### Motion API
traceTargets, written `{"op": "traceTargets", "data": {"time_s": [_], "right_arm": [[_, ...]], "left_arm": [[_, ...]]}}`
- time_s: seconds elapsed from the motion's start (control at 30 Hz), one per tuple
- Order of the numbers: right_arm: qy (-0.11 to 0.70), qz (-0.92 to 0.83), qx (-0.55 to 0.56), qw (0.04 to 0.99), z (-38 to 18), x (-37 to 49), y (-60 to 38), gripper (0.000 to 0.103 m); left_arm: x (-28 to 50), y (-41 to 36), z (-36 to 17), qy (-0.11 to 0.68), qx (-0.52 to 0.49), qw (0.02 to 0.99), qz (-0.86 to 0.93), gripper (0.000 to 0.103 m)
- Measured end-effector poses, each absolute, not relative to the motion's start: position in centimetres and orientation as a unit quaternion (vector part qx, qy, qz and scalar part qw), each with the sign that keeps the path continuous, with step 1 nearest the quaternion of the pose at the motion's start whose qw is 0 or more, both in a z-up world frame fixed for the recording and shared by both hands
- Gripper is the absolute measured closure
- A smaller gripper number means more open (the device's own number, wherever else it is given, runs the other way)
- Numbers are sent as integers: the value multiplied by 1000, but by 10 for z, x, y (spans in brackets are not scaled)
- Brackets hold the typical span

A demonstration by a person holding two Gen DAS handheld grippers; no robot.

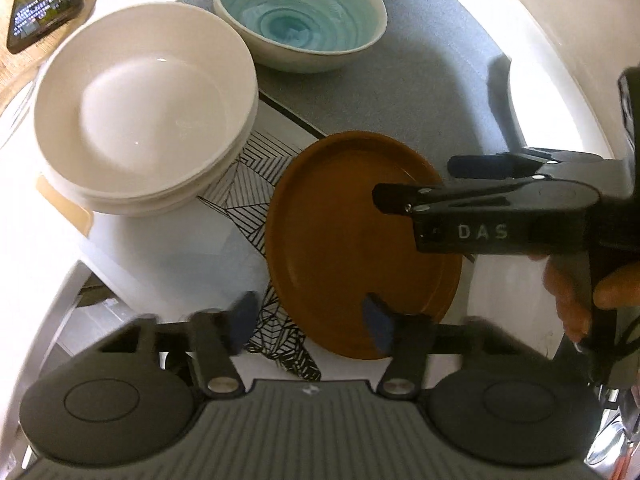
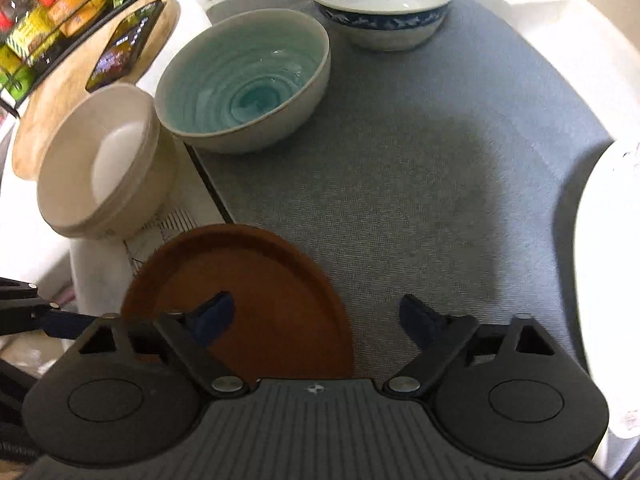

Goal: Organize plates and bowls
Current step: 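Close the left tool on the brown plate rim while the right tool grips it too, then carry the brown plate onto the large white plate and open both tools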

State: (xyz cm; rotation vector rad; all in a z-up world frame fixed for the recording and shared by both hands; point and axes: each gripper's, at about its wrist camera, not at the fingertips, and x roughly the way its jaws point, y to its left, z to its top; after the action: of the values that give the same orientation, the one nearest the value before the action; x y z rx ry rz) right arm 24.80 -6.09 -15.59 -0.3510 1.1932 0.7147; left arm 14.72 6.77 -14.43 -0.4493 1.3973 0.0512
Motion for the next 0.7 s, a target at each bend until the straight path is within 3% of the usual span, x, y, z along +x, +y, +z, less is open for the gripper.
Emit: {"op": "traceTargets", "data": {"time_s": [0.03, 0.1, 0.17, 0.7], "right_arm": [[540, 325, -172, 757, -155, 246, -60, 32], [525, 320, -184, 767, -151, 244, -61, 74], [522, 311, -179, 773, -151, 244, -62, 85], [472, 326, -130, 809, -98, 240, -74, 87]], "left_arm": [[147, 68, -145, 640, -207, 740, 24, 73], [149, 67, -147, 644, -213, 735, 26, 86], [148, 68, -147, 644, -216, 733, 32, 86], [130, 87, -109, 595, -225, 770, 48, 90]]}}
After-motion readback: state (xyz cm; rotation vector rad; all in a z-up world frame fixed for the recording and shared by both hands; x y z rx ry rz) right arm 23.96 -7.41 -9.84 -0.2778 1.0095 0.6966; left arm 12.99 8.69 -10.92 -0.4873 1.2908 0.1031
